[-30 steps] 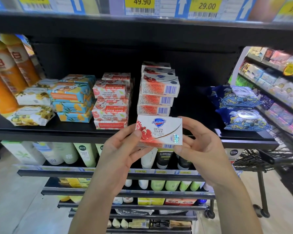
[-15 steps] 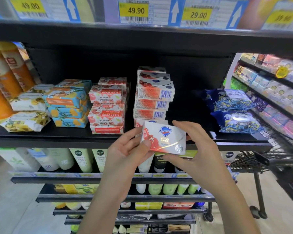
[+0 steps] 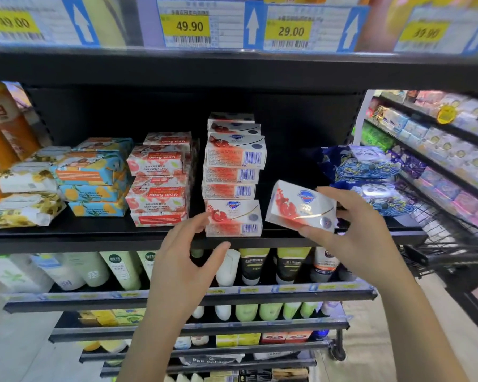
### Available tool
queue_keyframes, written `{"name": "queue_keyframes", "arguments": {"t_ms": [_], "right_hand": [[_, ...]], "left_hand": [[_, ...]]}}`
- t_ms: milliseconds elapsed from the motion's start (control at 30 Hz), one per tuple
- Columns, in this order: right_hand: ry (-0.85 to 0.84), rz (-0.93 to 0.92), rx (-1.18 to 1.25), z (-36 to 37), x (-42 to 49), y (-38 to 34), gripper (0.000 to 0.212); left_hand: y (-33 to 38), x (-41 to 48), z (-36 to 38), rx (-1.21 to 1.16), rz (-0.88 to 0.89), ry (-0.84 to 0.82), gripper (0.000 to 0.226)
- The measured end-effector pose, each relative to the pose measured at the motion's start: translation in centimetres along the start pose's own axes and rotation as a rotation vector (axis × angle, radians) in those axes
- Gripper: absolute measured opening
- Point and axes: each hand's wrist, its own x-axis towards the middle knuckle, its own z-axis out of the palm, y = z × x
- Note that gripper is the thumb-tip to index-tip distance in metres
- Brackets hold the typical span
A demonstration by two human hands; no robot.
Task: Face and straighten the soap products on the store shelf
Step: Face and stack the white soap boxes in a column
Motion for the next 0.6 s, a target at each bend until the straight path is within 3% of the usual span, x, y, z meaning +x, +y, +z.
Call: {"name": "queue_keyframes", "arguments": {"t_ms": [167,467,600], "right_hand": [[-0.054,0.089,-0.128,-0.4,3.3,1.2,0.069],[-0.271,0.078,-0.323,2.0,9.9,3.1,0.036],[-0.328,0.067,-0.266,1.8,10.6,3.5,0.053]], "left_hand": [[-2.0,-0.2,1.1,0.142,0.017,0.067,0.059],[-5.5,0.1,3.4,0.445,0.179,0.140,0.052],[-5.7,0.2,3.7,0.441,0.189,0.165,0.060]]}}
